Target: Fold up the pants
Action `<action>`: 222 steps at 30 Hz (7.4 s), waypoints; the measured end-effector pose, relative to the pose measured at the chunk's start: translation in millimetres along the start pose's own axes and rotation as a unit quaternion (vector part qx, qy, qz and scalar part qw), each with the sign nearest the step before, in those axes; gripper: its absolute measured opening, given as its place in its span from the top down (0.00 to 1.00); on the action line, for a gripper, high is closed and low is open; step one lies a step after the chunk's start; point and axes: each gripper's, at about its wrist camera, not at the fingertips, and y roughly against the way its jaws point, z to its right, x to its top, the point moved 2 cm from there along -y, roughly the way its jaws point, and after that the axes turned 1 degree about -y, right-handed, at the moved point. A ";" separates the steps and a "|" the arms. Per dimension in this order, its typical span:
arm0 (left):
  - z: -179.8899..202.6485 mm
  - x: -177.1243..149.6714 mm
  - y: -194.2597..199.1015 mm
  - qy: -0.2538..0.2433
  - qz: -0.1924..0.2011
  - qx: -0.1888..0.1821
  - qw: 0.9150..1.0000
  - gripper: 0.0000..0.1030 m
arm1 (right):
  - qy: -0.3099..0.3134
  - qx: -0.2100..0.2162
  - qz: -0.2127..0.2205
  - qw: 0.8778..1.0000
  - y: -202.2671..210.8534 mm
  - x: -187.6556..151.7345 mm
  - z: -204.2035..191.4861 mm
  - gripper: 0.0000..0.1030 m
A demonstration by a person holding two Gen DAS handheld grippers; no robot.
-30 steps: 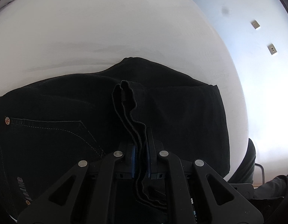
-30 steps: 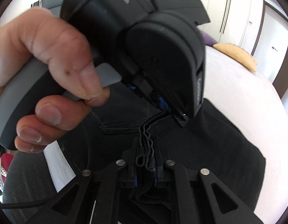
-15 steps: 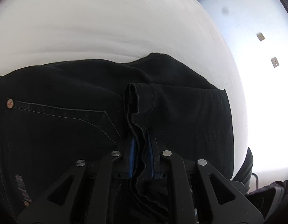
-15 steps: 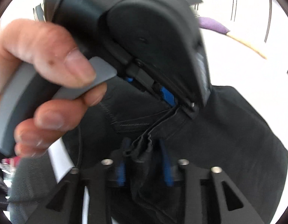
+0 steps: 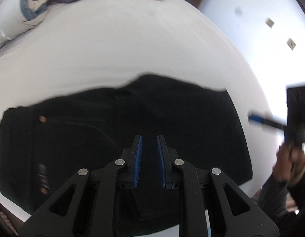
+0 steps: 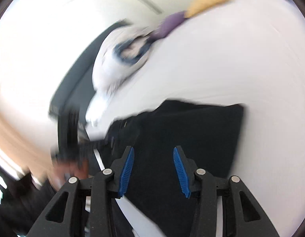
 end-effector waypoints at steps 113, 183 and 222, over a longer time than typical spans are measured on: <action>154.8 -111.3 15.8 -0.281 0.122 0.214 0.927 0.86 | -0.187 0.079 -0.088 0.975 -82.0 -37.9 33.5 0.34; -82.8 94.7 -25.9 -0.030 0.056 0.026 0.998 0.84 | -0.083 -0.021 -0.104 0.991 -50.3 -72.5 41.4 1.00; -189.8 47.7 -21.1 0.134 -0.002 -0.111 0.985 0.18 | -0.142 -0.067 -0.078 0.984 -38.6 -56.7 56.3 0.35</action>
